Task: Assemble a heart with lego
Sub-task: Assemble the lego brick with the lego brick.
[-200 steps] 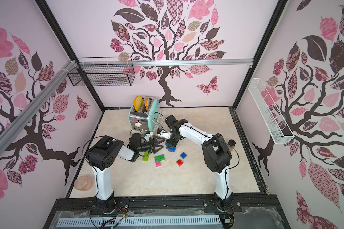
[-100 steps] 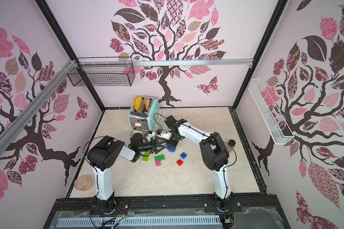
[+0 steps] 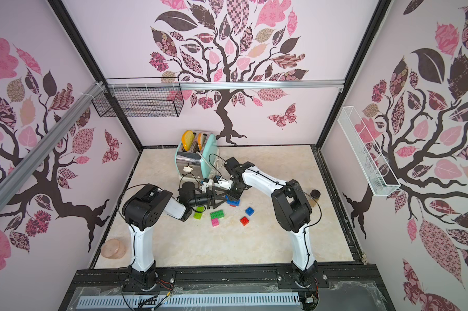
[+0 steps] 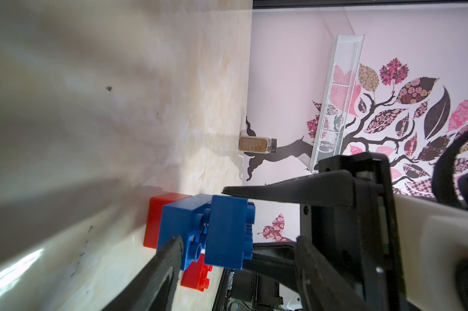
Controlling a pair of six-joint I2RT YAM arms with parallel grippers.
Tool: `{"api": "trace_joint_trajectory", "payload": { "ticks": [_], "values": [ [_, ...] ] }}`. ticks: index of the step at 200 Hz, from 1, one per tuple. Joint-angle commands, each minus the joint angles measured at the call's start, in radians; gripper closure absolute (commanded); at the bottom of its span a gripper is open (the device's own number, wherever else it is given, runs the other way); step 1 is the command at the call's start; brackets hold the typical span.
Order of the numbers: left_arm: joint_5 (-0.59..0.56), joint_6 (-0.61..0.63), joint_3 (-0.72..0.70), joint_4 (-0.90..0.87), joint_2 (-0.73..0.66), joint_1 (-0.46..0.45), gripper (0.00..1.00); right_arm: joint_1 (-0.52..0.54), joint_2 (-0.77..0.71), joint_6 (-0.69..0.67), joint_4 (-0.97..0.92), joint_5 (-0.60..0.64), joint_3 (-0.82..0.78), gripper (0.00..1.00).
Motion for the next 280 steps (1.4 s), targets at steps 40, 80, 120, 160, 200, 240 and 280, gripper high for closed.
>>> {"api": "trace_joint_trajectory", "payload": {
  "ticks": [40,80,120,160,200,240,280],
  "values": [
    [0.012,-0.002,-0.017,0.045,0.014,0.010,0.40,0.005,-0.034,0.019,0.029,-0.034,-0.020,0.68],
    [0.015,0.037,-0.023,-0.010,0.000,0.017,0.40,0.004,-0.031,0.011,0.026,-0.028,-0.028,0.68],
    [0.019,0.079,-0.011,-0.082,-0.017,0.022,0.38,0.005,-0.024,-0.007,0.012,-0.018,-0.026,0.68],
    [0.020,0.077,-0.003,-0.078,-0.005,0.018,0.36,0.005,-0.025,-0.013,0.006,-0.020,-0.023,0.68],
    [0.025,0.031,0.019,-0.014,0.025,0.002,0.36,0.004,-0.018,-0.019,-0.004,-0.014,-0.026,0.68],
    [0.032,0.012,0.025,0.011,0.050,-0.014,0.36,0.005,-0.014,-0.029,-0.006,-0.010,-0.031,0.68],
    [0.030,0.057,0.017,-0.054,0.039,-0.023,0.37,0.004,-0.012,-0.033,-0.005,-0.008,-0.033,0.68]
  ]
}}
